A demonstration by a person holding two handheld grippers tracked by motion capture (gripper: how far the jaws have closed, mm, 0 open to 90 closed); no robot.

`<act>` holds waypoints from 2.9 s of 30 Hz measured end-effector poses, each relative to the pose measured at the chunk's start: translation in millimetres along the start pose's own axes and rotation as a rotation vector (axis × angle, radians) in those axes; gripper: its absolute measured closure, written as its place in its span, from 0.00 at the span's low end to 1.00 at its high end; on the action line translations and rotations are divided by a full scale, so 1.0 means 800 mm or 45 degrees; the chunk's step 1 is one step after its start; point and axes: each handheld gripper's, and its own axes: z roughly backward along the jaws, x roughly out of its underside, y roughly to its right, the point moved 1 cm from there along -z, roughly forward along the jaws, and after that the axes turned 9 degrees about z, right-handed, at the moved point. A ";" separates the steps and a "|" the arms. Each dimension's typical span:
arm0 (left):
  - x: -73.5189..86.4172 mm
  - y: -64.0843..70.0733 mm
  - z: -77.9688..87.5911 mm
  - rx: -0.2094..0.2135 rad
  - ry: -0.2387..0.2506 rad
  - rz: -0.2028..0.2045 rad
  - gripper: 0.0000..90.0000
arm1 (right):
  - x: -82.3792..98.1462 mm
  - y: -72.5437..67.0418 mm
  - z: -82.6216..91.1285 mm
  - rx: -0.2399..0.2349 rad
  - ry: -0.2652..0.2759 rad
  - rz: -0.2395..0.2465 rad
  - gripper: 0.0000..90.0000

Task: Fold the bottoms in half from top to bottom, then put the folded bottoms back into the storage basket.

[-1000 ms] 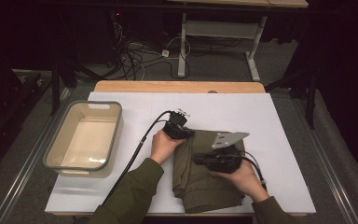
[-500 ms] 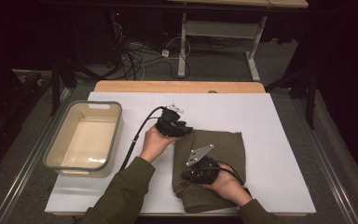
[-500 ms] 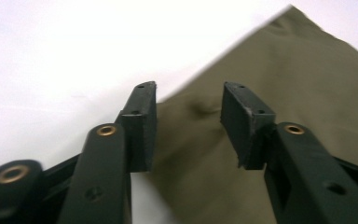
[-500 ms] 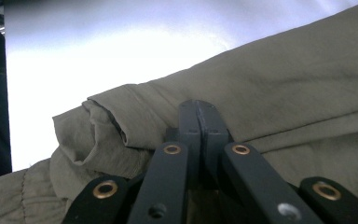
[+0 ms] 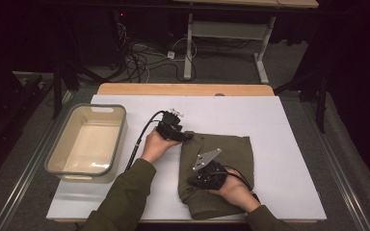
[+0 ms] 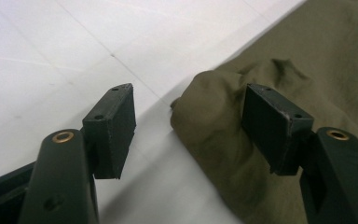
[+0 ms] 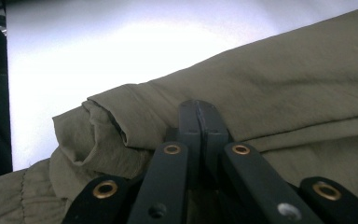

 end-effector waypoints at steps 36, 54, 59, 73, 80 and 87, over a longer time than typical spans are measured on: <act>-0.006 0.028 -0.009 -0.084 -0.154 -0.111 0.89 | 0.098 0.020 0.133 0.232 0.204 -0.298 0.48; -0.007 0.030 -0.010 -0.105 -0.156 -0.116 0.89 | 0.187 -0.025 0.155 0.284 0.055 -0.376 0.46; -0.007 0.031 -0.010 -0.110 -0.157 -0.117 0.89 | 0.192 -0.037 0.151 0.258 0.034 -0.340 0.46; -0.006 0.035 -0.011 -0.138 -0.148 -0.134 0.90 | 0.175 -0.049 0.134 0.290 0.001 -0.191 0.85; -0.007 0.033 -0.005 -0.103 -0.129 -0.087 0.92 | 0.170 -0.046 0.133 0.260 0.008 -0.208 0.98; -0.018 0.043 0.028 -0.037 -0.051 -0.072 0.92 | 0.147 -0.033 0.151 0.222 0.143 -0.209 0.98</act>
